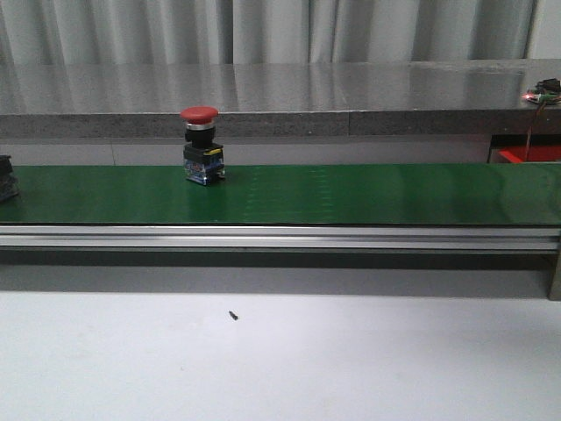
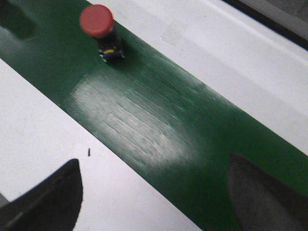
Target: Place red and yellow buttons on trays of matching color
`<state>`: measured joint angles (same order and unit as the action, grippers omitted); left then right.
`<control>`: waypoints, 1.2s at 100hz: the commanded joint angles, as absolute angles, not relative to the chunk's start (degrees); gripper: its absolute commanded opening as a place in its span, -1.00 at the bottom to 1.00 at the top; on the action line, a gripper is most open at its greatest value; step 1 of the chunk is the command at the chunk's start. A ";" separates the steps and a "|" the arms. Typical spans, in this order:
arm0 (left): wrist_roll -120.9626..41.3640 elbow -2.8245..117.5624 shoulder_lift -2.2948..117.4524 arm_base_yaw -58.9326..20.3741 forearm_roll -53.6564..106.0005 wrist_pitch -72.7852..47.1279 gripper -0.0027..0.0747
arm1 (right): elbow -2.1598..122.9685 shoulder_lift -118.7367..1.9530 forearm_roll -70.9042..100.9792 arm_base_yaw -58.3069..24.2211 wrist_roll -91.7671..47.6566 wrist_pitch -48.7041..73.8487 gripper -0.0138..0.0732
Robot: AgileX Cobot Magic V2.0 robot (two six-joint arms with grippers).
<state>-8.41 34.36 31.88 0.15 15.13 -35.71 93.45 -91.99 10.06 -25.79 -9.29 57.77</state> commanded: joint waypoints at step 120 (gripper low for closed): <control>-8.41 35.87 31.92 -0.33 16.30 -32.03 -0.98 | 132.52 -123.28 9.86 -30.16 -10.31 66.53 0.48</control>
